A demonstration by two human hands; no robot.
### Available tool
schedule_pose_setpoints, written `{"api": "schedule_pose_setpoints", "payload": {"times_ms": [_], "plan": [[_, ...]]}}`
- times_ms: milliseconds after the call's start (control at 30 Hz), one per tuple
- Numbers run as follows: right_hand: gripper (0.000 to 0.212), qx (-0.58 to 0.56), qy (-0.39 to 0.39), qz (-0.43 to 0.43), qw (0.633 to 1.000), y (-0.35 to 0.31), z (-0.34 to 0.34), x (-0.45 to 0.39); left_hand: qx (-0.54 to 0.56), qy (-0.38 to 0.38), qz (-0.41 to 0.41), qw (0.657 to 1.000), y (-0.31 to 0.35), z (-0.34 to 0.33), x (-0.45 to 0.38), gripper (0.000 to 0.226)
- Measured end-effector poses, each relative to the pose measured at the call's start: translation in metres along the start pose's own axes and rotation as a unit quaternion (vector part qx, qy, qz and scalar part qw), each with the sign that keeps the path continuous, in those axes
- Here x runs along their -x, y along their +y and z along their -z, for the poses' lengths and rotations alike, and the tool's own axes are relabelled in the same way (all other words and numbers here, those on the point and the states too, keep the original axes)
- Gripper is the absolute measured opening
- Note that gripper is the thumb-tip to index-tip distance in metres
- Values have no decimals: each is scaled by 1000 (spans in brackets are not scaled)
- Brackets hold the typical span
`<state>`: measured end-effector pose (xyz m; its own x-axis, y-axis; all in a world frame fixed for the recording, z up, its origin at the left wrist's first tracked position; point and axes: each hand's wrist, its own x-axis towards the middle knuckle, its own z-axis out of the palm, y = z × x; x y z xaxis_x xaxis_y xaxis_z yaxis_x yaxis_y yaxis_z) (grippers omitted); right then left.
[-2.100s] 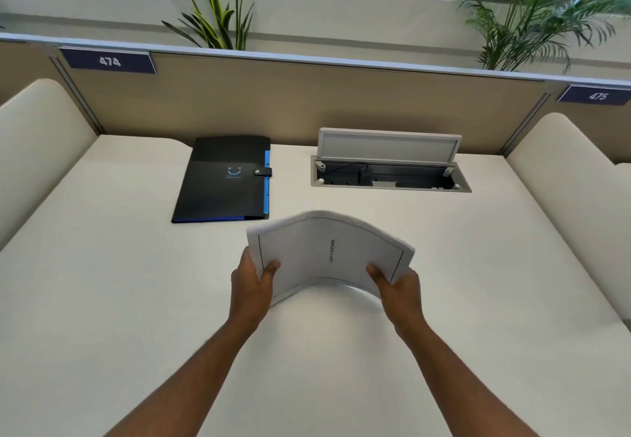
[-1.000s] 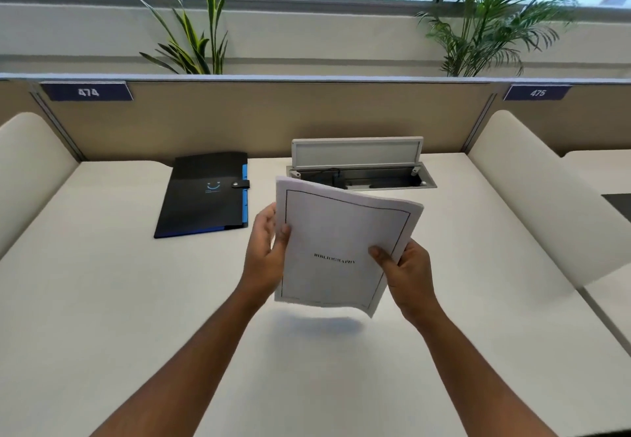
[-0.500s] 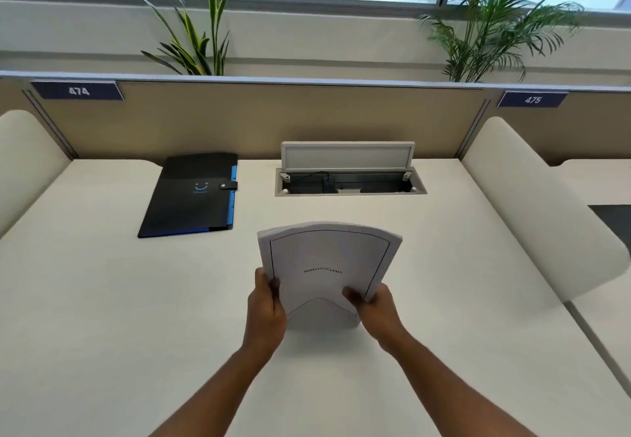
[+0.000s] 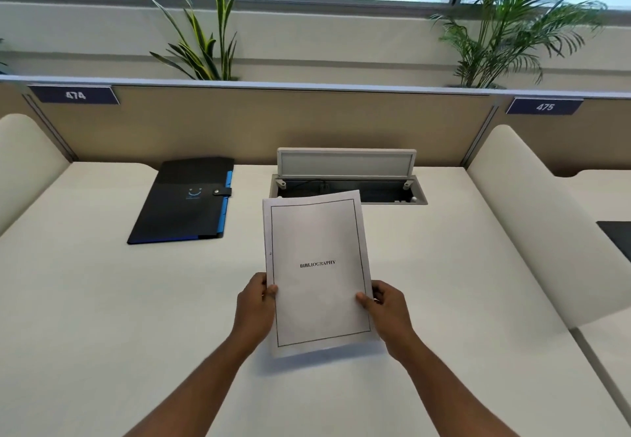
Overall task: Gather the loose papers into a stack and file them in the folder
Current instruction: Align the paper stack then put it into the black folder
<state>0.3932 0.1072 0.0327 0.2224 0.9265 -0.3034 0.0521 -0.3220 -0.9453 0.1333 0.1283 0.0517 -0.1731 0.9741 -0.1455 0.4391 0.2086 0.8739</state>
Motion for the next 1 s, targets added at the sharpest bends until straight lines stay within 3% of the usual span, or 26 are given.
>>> {"api": "schedule_pose_setpoints", "payload": {"times_ms": [433, 733, 1000], "plan": [[12, 32, 23, -83, 996, 3, 76, -56, 90, -36, 179, 979, 22, -53, -61, 10], [22, 59, 76, -122, 988, 1, 107, -102, 38, -56, 189, 980, 48, -104, -96, 16], [19, 112, 108, -115, 981, -1, 125, -130, -9, -54, 172, 984, 63, -135, -113, 23]]}}
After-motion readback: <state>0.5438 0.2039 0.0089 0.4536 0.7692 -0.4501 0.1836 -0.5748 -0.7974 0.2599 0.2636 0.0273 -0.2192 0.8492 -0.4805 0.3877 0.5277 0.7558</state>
